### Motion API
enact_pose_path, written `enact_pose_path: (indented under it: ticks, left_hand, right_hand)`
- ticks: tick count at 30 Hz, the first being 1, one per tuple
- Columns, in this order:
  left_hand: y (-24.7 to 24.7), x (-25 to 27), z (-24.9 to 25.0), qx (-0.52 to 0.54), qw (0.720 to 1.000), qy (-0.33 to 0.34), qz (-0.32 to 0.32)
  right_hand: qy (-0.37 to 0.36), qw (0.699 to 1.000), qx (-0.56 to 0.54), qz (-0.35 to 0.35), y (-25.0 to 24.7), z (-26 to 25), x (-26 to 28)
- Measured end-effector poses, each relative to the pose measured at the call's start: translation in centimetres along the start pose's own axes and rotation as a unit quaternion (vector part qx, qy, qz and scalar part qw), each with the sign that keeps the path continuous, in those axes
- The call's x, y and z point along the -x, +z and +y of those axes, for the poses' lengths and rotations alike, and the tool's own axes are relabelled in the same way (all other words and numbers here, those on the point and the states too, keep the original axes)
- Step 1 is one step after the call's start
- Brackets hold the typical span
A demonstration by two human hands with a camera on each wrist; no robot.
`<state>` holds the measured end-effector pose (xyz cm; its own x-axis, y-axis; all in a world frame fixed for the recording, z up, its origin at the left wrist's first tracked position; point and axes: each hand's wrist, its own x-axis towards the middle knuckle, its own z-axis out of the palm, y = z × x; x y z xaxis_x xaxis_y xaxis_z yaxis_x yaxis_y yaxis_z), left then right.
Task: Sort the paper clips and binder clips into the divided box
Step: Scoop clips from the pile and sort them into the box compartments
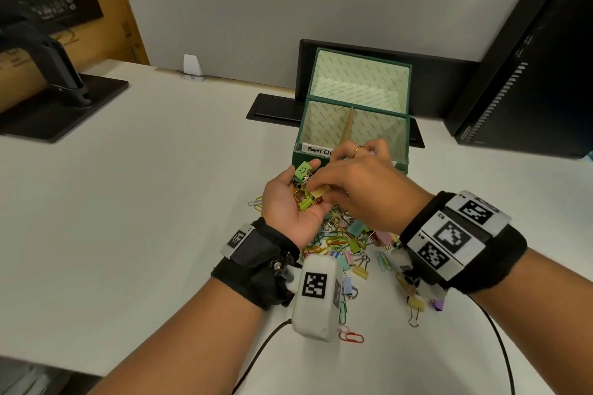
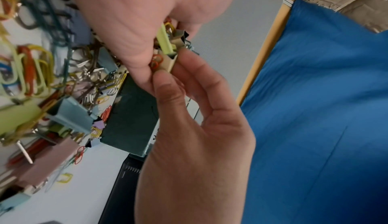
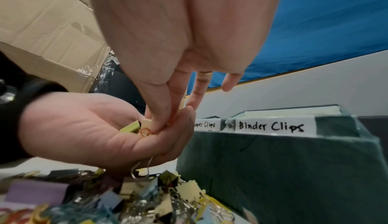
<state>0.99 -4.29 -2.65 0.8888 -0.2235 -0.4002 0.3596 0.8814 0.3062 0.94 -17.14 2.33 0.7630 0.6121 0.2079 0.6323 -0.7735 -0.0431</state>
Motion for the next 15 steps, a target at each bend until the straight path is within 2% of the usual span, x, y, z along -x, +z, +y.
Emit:
enact_pose_path:
  ticks: [7,12,15]
  left_hand:
    - [0.1,0.0,0.0,0.025,0.999,-0.002,-0.026]
    - [0.2,0.1,0.0,0.052,0.999,-0.002,-0.016]
    - [0.2,0.2,-0.1,0.064,0.998,-0.010,-0.020]
  right_hand:
    - [0.008,0.994,-0.089,0.057,-1.0,0.2,0.2]
    - [0.005,0.990,-0.115,0.081,-1.6,0.4,0.2]
    - [0.012,0.979,-0.156,0.128,-2.4,0.6,0.0]
